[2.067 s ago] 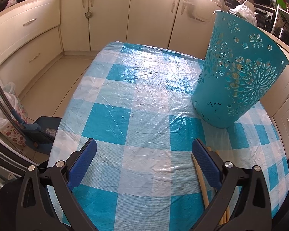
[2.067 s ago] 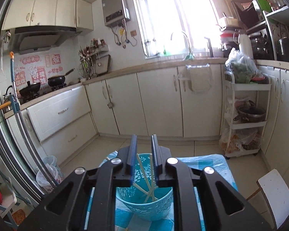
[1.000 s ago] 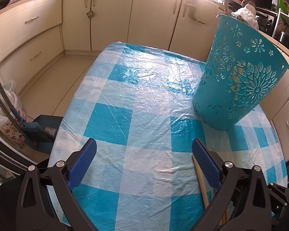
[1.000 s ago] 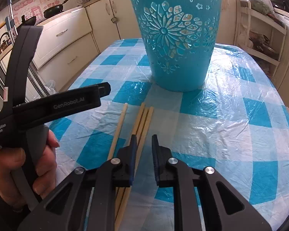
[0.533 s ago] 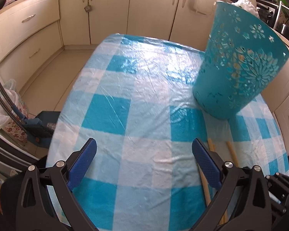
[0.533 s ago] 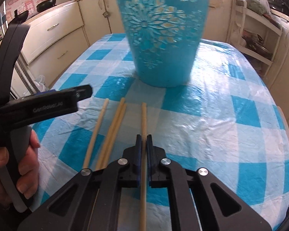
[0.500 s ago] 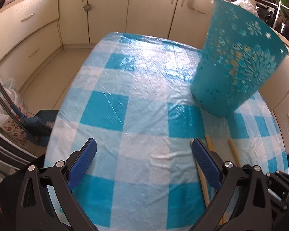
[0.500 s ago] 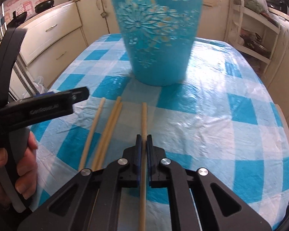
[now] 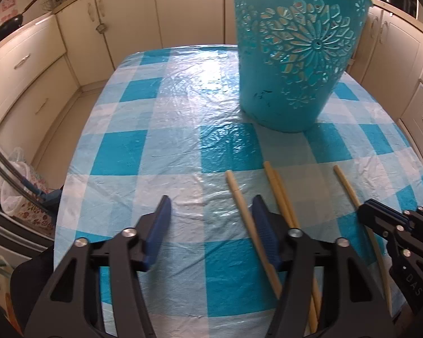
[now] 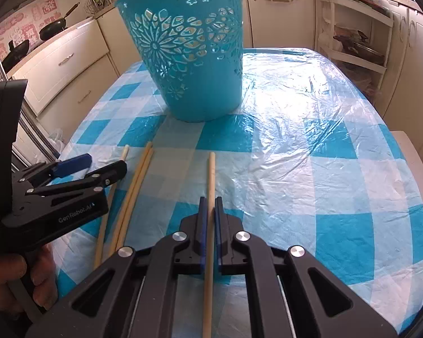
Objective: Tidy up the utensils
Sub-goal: 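Grasp a wooden stick with the left gripper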
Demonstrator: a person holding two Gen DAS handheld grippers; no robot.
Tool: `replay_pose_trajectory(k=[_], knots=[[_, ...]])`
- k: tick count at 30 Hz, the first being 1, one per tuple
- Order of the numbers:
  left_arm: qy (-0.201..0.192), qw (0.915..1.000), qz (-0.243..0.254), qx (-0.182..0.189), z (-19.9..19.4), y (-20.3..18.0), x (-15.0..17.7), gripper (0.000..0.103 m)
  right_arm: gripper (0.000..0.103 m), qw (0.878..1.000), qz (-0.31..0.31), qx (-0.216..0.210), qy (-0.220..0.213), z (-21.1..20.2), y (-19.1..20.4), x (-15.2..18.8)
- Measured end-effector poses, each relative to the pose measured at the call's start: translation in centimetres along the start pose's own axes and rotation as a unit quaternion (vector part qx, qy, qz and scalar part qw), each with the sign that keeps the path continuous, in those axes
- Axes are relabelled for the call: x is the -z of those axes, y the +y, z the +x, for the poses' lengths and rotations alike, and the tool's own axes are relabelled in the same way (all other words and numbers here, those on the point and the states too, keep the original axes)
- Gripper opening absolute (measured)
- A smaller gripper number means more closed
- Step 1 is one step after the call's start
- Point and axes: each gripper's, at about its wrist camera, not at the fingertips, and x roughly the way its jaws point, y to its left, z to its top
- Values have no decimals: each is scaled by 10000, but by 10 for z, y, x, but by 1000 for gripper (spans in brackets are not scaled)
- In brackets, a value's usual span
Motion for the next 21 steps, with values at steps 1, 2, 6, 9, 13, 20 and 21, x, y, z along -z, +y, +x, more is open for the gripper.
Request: replay_pose_trajectory(k=[1, 2, 6, 9, 13, 20, 21], knots=[[5, 10000, 68, 50, 0, -3, -1, 40, 6, 10000, 6, -4, -10, 1, 0, -1], [16, 9998, 123, 145, -2, -7, -1, 27, 6, 10000, 15, -7, -17, 2, -1, -2], [188, 9974, 181, 667, 1, -11, -8, 10, 6, 10000, 64, -54, -30, 4, -2, -6], [359, 9952, 161, 898, 5, -6, -12, 9, 6, 9999, 74, -91, -29, 4, -3, -6], [505, 9953, 325, 758, 8, -8, -18, 9, 6, 9999, 73, -94, -83, 6, -3, -6], [322, 9949, 46, 957, -11, 4, -25, 5, 6, 9996, 185, -179, -123, 6, -7, -6], [253, 9947, 11, 999, -17, 5, -27, 5, 6, 9996, 185, -177, -127, 6, -7, -6]])
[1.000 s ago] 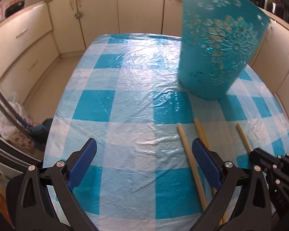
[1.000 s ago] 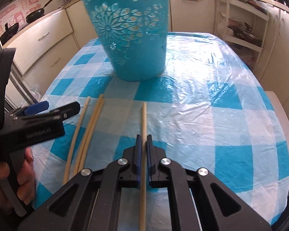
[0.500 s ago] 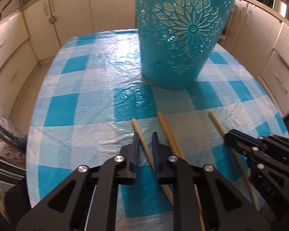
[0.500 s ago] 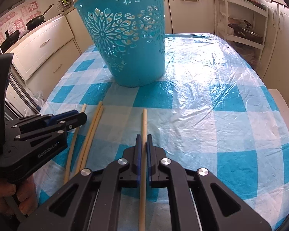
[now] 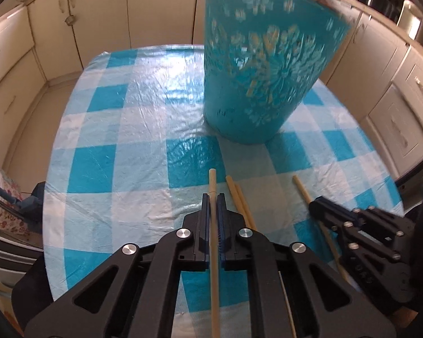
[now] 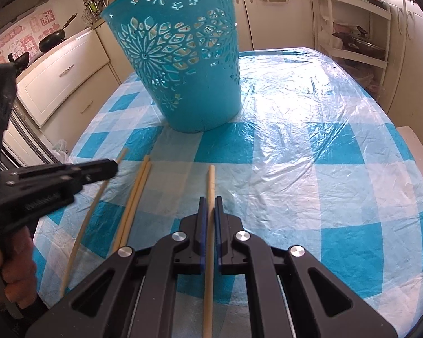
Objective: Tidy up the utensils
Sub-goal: 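Grasp a wooden stick with the left gripper, then lift the stick over the teal basket and open the left gripper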
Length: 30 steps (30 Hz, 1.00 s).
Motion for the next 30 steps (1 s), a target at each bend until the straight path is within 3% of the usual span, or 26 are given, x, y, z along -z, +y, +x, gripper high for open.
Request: replay_pose_trajectory(k=[7, 14, 18, 24, 27, 30], knots=[[-780, 9954, -86, 544, -70, 1, -27, 5, 6, 10000, -2, 2, -1, 0, 0, 0], [-1902, 9764, -195, 1009, -132, -13, -78, 5, 6, 10000, 6, -2, -5, 0, 0, 0], [-2584, 9621, -180, 849, -154, -26, -112, 5, 6, 10000, 27, -21, -8, -1, 0, 0], [-3555, 9333, -285, 426, -172, -47, -167, 5, 6, 10000, 74, -61, -10, -1, -3, -2], [-3850, 9222, -347, 152, -166, -56, -185, 5, 6, 9999, 98, -86, -11, -2, -4, -1], [-3942, 9179, -457, -63, -147, -58, -196, 5, 6, 9999, 118, -111, -11, -2, -5, -1]])
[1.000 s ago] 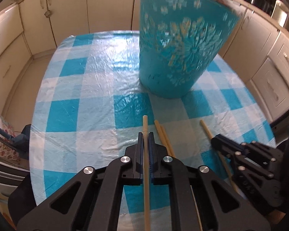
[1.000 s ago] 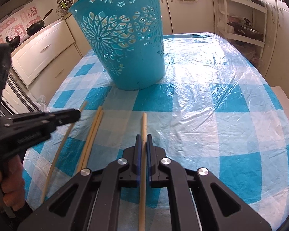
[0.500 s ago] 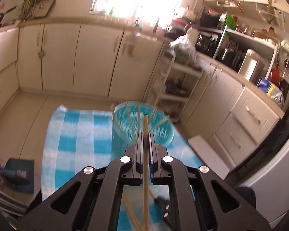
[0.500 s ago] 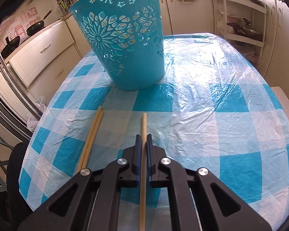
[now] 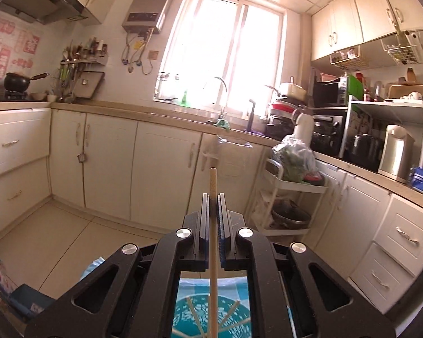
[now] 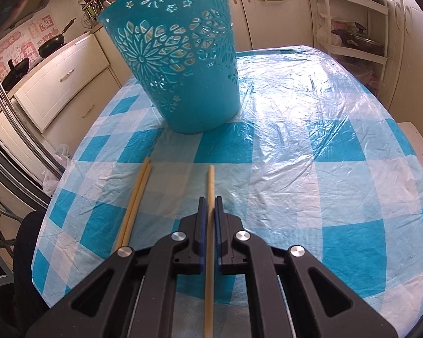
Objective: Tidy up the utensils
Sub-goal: 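Lift the stick over the teal basket and open the left gripper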
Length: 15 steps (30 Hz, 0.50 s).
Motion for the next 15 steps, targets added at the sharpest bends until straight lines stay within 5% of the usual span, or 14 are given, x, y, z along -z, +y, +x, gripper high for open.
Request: replay_pose_trajectory(k=[15], knots=[[688, 9962, 266, -468, 39, 13, 80, 6, 6, 10000, 35, -47, 0, 0, -2, 0]])
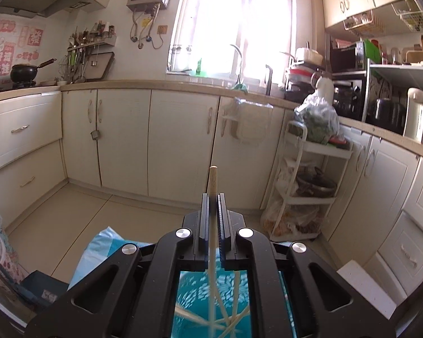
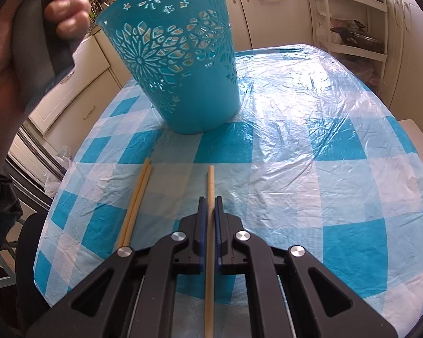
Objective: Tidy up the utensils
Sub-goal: 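Lift the stick over the teal basket and open the left gripper, then move the open left gripper back away from the basket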
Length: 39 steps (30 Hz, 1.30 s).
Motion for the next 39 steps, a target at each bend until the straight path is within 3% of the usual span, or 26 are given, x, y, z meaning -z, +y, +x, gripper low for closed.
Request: replay_pose_trajectory(k=[3, 6, 8, 13, 17, 21, 26, 32, 35, 39], knots=[[83, 10000, -9, -19, -6, 7, 8, 10, 6, 10000, 3, -2, 0, 0, 0, 0], [91, 9999, -25, -68, -19, 16, 12, 25, 6, 10000, 7, -4, -2, 0, 0, 0], [48, 9999, -54, -112, -31, 23, 14, 41, 6, 10000, 10, -4, -3, 0, 0, 0], [10, 9993, -256, -290, -70, 51, 31, 64, 6, 10000, 38, -47, -2, 0, -1, 0], [310, 9966, -501, -572, -87, 82, 64, 84, 9, 10000, -30, -49, 1, -2, 1, 1], [1142, 9886, -681, -710, -75, 113, 113, 85, 10, 9999, -152, 26, 6, -2, 5, 2], [1819, 9772, -815, -728, -57, 135, 153, 85, 7, 9978, -577, 336, 21, 0, 16, 4], [2168, 9705, -865, -611, -48, 140, 176, 85, 7, 9960, -775, 443, 90, 0, 19, 4], [2139, 9720, -813, -540, -47, 138, 176, 89, 7, 9933, -994, 583, 77, 1, 25, 5], [2263, 9705, -680, -479, -43, 132, 176, 90, 6, 9983, -476, 295, 128, -5, 10, 3]])
